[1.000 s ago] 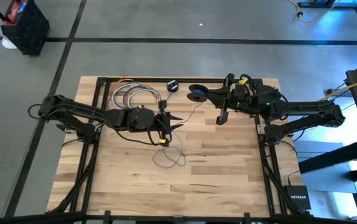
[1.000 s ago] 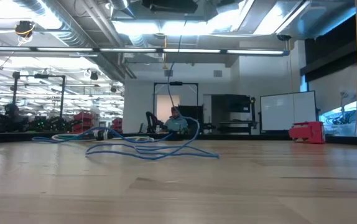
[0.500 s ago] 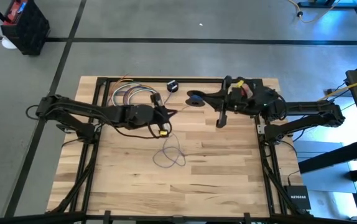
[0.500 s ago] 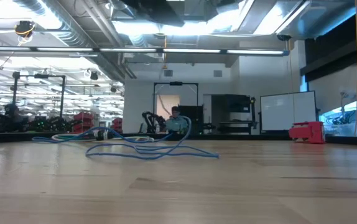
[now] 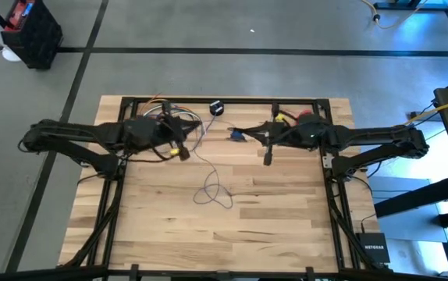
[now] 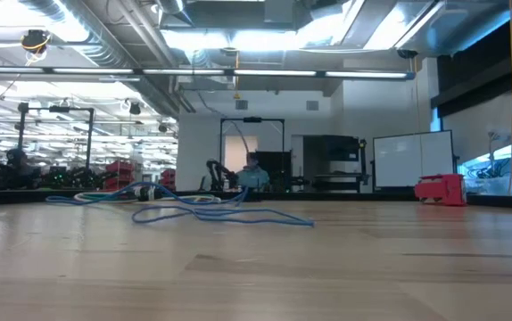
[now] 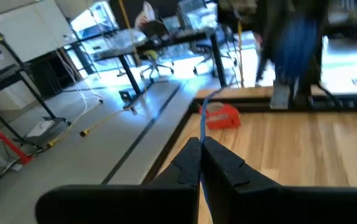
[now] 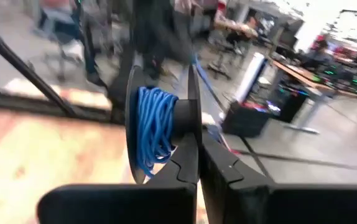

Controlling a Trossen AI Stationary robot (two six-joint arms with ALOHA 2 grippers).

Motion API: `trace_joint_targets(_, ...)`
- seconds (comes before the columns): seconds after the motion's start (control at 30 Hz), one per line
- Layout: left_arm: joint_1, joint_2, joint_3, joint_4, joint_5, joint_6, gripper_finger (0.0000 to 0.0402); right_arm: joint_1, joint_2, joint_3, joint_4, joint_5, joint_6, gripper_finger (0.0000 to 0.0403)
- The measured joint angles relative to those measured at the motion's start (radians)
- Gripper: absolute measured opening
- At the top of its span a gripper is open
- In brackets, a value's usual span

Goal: Coil cords
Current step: Coil the blue wire onto the black spool

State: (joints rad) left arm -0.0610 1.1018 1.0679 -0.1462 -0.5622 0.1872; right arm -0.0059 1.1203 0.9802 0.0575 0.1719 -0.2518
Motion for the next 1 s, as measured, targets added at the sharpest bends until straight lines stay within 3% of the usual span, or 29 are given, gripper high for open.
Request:
trace_joint_targets(0.3,0.002,-0.08,0.0,-0.001,0.048,-0.03,0.0002,0.0,0.082,0.0,0.009,0.173,-0.121,0.0005)
trace_joint_targets(0.67,-0.007,-0.011,0.0,0.094,0.202,-0.074,0.0002,-0.001,0.184,0.001,0.112,0.353,-0.202,0.0005)
trace_joint_targets(0.77,-0.01,0.002,0.0,0.086,0.203,-0.062,0.0002,-0.001,0.187,0.001,0.118,0.358,-0.203,0.0005)
trace_joint_targets(1.0,0.02,-0.003,0.0,0.025,0.122,-0.066,0.0002,0.043,0.153,0.0,0.153,0.256,-0.203,0.0005)
